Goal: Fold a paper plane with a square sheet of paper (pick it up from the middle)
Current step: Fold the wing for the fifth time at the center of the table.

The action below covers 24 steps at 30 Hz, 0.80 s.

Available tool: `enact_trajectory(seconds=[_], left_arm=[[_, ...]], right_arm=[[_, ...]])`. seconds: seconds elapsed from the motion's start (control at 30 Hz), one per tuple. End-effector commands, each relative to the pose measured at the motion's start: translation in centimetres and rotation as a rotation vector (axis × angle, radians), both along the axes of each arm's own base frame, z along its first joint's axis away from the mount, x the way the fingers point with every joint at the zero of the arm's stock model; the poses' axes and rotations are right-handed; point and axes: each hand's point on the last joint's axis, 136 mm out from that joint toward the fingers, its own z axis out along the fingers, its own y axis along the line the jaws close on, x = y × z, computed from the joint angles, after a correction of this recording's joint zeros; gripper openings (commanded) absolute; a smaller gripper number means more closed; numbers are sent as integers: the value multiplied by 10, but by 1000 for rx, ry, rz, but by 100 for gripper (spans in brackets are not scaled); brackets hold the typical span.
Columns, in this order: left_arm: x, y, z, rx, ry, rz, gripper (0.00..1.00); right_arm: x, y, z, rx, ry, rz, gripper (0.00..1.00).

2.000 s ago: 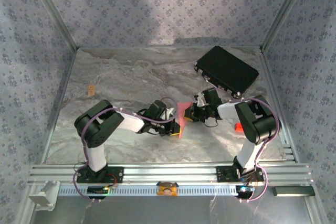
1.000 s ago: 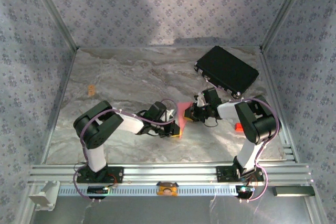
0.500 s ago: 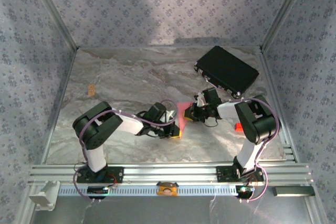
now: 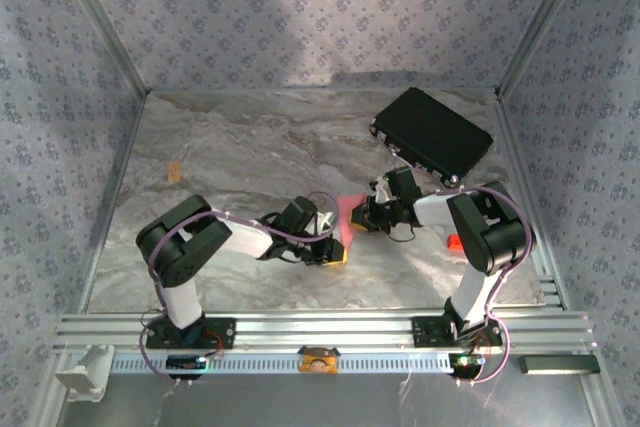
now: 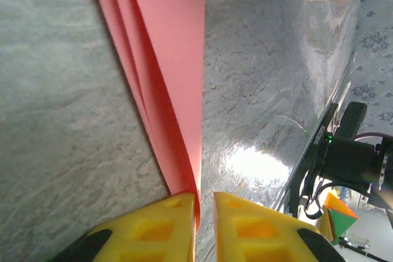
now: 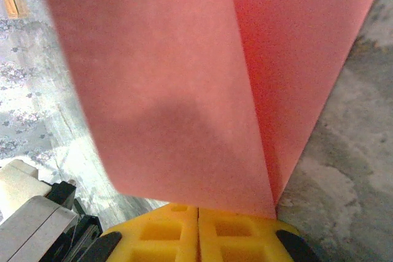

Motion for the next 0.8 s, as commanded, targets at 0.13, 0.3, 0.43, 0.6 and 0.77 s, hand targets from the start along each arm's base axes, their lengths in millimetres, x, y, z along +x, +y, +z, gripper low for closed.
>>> enact_trajectory(seconds=[0.13, 0.3, 0.43, 0.6, 0.77], left_arm=[[-32, 31, -13, 132, 66, -19, 26], [-8, 30, 15, 98, -27, 51, 24], [15, 17, 40, 41, -75, 82, 15], [39, -8, 60, -27, -97, 84, 8], [45, -24, 56, -38, -71, 50, 7]], right_arm=[[-15, -19, -40, -150, 88, -35, 10], [-13, -18, -38, -146, 83, -33, 10], [-14, -19, -39, -147, 83, -33, 10], [-13, -19, -38, -147, 82, -35, 10], [-14, -19, -38, -149, 80, -35, 10]])
